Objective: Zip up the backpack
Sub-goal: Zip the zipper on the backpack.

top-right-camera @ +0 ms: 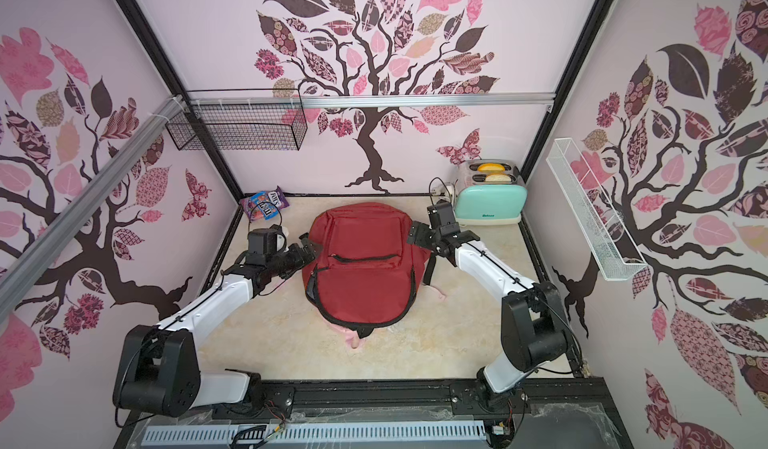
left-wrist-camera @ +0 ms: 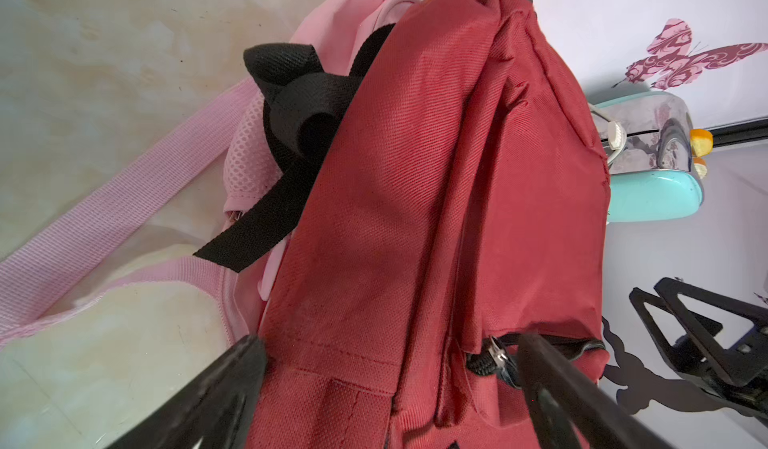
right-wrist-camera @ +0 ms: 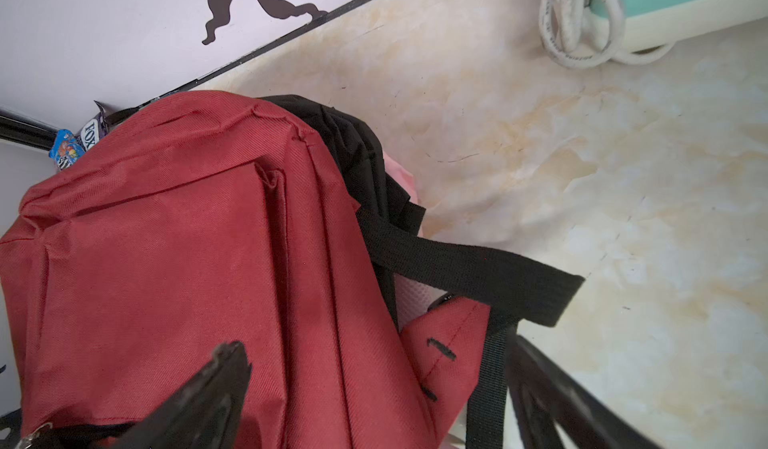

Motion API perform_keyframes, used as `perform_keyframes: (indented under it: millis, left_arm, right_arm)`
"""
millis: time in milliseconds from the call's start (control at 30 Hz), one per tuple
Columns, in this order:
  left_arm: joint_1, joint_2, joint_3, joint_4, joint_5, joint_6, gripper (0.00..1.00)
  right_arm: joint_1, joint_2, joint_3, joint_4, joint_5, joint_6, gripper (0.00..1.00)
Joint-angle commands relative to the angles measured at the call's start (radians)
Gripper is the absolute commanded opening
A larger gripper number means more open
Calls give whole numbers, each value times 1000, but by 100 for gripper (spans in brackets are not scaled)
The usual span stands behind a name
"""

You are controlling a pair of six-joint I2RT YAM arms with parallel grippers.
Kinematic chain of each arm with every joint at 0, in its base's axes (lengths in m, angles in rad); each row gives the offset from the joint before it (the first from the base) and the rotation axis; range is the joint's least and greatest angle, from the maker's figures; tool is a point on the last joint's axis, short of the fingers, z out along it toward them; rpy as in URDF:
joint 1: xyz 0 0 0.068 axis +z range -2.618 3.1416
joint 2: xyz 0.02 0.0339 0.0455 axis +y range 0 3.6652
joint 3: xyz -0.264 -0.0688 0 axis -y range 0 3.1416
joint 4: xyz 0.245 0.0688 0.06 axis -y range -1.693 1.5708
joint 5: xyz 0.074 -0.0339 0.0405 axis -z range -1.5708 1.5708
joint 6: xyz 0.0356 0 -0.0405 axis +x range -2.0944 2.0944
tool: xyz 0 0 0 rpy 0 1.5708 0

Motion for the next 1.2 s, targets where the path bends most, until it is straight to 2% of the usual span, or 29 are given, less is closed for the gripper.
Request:
perform_keyframes:
  millis: [0,200,233,333,367,467,533,700,867,1000,1167]
  left_arm:
    - [-3,9,-7,-12,9,1,98]
    - [-19,28,-2,-37,-18,24,98]
    - [-29,25,5,-60,-46,33,98]
    - [-107,17,66,-222,-250,89,98]
    - [-124,17,76,-241,-271,97,98]
    - [-126,27,50,-180,-240,72,98]
    - [-115,41,32,-123,-168,59,98]
    - [-106,5,-94,209,21,-30,98]
    - [-107,-44,-146,297,84,-51,98]
    - [-109,-77,-168,320,113,-70,98]
    - [-109,-146,-187,280,142,-68,71]
  right_arm:
    - [-5,23,-1,45,-45,16,96]
    - [-26,64,-8,73,-74,40,95]
    - [-33,68,-9,72,-70,45,94]
    - [-58,76,-14,66,-51,51,94]
    - [-63,76,-16,67,-44,47,94]
    - [-73,84,-20,79,-43,42,94]
    - [-73,97,-19,88,-62,41,93]
    - [-73,150,-2,119,-167,57,89]
    - [-73,211,24,133,-244,62,83]
    - [-65,253,56,138,-296,59,69]
    - [-38,265,95,122,-334,46,52]
